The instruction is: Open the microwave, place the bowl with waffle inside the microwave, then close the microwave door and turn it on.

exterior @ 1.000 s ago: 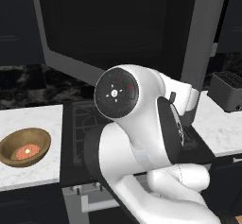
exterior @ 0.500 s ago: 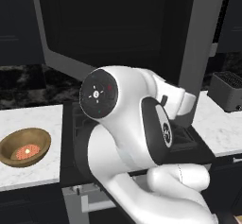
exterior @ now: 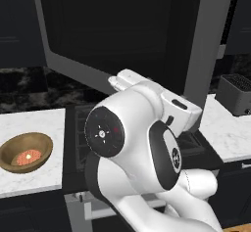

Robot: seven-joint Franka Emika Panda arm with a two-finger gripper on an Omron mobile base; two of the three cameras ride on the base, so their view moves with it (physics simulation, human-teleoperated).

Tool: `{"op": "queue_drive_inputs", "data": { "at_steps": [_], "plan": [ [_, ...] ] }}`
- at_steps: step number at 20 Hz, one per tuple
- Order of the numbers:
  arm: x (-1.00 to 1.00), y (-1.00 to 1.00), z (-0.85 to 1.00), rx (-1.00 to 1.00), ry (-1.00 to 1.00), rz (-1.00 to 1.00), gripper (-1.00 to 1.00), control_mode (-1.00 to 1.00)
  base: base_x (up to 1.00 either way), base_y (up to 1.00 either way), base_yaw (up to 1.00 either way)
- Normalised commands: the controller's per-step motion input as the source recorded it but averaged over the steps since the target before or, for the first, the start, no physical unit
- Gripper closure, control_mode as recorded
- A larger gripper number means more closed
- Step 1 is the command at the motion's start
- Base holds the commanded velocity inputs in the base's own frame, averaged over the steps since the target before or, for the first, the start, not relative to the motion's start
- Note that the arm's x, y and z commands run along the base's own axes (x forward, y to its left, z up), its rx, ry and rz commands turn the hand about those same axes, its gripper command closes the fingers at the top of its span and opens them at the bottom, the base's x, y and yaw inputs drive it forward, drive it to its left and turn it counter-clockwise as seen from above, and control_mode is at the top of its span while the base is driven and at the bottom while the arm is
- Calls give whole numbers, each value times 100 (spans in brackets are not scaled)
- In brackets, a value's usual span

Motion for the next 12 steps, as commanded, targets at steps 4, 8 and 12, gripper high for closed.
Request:
{"op": "queue_drive_inputs", "data": {
  "at_steps": [4,8,12],
  "plan": [
    [-11,13,0,0,-2,0,-100,-100,0,0,0],
    [-15,16,11,0,7,-8,-100,-100,0,0,0],
    [-18,17,34,-5,16,-13,-100,-100,0,0,0]
  ]
}}
